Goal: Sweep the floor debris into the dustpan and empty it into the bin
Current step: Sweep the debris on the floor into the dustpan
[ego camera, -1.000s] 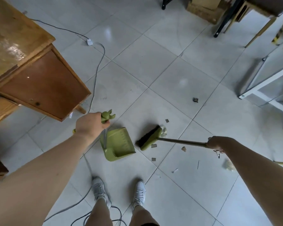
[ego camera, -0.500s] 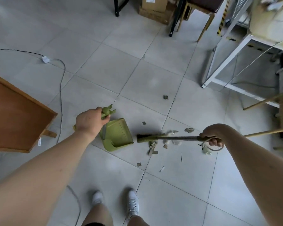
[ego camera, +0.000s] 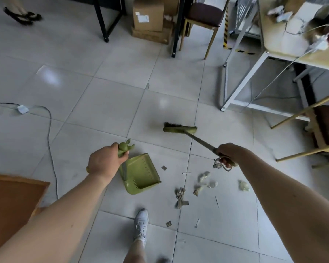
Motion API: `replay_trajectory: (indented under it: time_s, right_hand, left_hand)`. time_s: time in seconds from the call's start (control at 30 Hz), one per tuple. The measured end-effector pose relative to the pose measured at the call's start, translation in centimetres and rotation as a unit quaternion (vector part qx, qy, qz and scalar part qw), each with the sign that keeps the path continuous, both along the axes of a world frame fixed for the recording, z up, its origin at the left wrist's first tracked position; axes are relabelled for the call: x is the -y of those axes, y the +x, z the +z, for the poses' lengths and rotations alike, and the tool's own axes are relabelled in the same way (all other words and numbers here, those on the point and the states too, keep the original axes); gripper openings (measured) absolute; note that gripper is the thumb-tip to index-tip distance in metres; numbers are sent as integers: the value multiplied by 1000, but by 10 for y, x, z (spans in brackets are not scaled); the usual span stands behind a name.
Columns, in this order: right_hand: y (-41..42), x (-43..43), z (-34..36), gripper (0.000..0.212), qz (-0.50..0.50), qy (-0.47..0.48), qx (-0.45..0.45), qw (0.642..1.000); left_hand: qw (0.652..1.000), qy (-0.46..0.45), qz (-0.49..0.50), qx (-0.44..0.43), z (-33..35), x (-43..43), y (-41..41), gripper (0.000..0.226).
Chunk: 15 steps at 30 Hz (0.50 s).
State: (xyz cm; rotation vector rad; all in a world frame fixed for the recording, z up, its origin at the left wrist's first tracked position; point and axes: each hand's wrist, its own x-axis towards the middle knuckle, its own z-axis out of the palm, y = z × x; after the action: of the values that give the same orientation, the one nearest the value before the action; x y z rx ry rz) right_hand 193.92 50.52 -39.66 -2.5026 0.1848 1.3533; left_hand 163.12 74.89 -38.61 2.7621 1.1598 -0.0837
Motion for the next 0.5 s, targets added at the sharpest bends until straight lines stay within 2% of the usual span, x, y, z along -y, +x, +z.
replay_trajectory:
  time_s: [0.1,0.23,0.3,0.4,0.5]
  right_hand:
    - [17,-46,-17,28,-31,-4,9,999]
    - [44,-104,-41,37,-22,-14,-13,1000]
    - [53,-124,-57,33,-19,-30,-18,999]
    - [56,-142,-79,32,-25,-25,-9,999]
    - [47,-141,-99,36,-9,-48,-52,997]
  left_hand:
    - [1000,-28,5,5,0,-38,32,40]
    - [998,-62,-20,2,-6,-76,75,36]
    - [997,-72,-32,2,-11,-89,92,35]
    - [997,-64,-47,-13,-22,-106,109,36]
    - [997,-62,-43,-12,-32,-119,113,35]
